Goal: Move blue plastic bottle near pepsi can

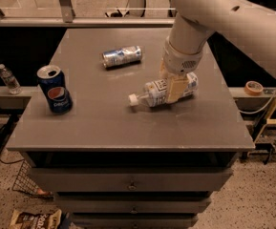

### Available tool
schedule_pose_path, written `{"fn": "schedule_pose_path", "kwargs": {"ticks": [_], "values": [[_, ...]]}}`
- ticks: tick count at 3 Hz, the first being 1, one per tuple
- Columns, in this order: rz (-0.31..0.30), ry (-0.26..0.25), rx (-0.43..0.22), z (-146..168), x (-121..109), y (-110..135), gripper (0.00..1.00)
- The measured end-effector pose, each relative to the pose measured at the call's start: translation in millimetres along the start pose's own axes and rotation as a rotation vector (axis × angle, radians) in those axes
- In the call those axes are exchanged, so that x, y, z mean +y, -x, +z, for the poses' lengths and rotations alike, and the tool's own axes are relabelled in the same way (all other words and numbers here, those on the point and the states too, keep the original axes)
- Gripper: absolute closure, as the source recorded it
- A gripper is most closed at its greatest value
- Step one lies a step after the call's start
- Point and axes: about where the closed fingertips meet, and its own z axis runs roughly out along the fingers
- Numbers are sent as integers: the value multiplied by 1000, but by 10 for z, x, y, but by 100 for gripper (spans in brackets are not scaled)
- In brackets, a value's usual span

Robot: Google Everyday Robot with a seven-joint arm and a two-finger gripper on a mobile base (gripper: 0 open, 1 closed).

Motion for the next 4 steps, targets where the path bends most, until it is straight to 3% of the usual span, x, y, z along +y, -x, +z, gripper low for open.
{"fn": "schedule_pose_path", "kwargs": {"ticks": [1, 2, 3, 4], "values": [[18, -42, -3, -279, -75, 108, 88], [79, -72, -22, -623, -124, 227, 100], [96, -78, -25, -664, -140, 240, 100], [157, -69, -20, -602, -155, 234, 100]]}}
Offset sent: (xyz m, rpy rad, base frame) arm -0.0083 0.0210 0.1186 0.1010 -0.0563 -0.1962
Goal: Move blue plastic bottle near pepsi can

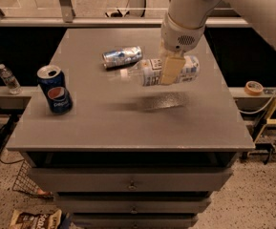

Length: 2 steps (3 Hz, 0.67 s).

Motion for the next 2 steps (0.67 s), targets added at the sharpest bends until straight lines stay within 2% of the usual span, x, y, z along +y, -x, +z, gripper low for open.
{"fn": "schedule_pose_path", "kwargs": {"ticks": [1, 2], "values": [[162, 4, 28, 151, -134, 78, 100], [282, -7, 38, 230, -250, 184, 100]]}}
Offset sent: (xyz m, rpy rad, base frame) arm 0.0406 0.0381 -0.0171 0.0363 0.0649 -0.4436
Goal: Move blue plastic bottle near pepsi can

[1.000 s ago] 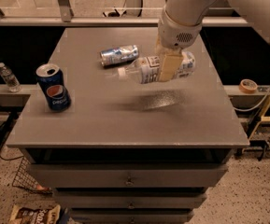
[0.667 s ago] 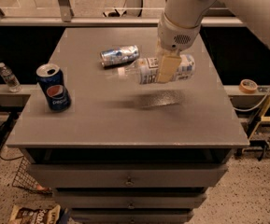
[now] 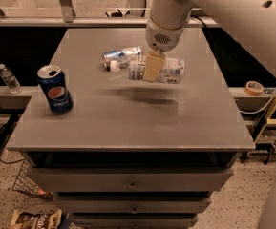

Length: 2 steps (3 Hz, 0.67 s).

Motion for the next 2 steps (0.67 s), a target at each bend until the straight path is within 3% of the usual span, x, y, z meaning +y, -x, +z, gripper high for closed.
{"fn": "schedule_pose_path", "kwargs": {"ticks": [1, 2], "values": [[86, -30, 14, 21, 30, 257, 100], [127, -21, 29, 155, 130, 514, 100]]}}
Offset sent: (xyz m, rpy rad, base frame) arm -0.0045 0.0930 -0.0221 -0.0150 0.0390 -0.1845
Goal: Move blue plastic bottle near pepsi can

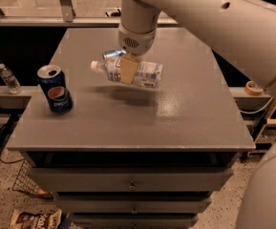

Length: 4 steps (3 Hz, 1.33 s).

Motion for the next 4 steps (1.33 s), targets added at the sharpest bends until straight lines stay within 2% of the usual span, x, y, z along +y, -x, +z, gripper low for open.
{"fn": "schedule_pose_path", "kwargs": {"ticks": [1, 3, 4], "values": [[13, 21, 5, 125, 153, 215, 100], [-35, 27, 14, 181, 455, 591, 100], [-57, 47, 31, 276, 573, 716, 100]]}}
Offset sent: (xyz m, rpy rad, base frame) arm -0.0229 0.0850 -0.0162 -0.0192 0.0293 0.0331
